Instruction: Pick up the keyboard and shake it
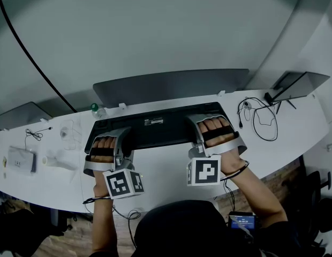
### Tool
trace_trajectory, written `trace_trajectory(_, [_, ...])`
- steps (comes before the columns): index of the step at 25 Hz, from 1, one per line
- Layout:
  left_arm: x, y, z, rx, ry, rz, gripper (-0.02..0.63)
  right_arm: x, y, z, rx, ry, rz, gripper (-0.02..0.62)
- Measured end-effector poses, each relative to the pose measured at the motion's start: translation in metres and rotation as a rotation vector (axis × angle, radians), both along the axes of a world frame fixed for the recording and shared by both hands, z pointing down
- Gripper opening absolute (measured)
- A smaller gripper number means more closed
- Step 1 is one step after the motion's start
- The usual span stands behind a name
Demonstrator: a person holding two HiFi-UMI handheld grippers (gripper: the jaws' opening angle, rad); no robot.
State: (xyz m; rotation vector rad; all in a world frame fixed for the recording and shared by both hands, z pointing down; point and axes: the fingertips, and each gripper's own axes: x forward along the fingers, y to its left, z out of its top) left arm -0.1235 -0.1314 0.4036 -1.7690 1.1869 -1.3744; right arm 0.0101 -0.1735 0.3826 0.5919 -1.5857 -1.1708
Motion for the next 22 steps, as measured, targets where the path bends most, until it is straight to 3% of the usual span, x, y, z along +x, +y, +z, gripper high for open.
trace_trajectory(10, [0.0003,0.0010,0.0050,0.020,0.015,-0.005,0.095,0.0002,0.0012,0.0061,0.004,0.039,-0.013,0.110])
trace_trajectory(22, [-0.0040,-0.0030,0.0042,0.034,0.011,-0.019,0.095,-0.0006,0.0015,0.0053,0.027,0.018,-0.024,0.118])
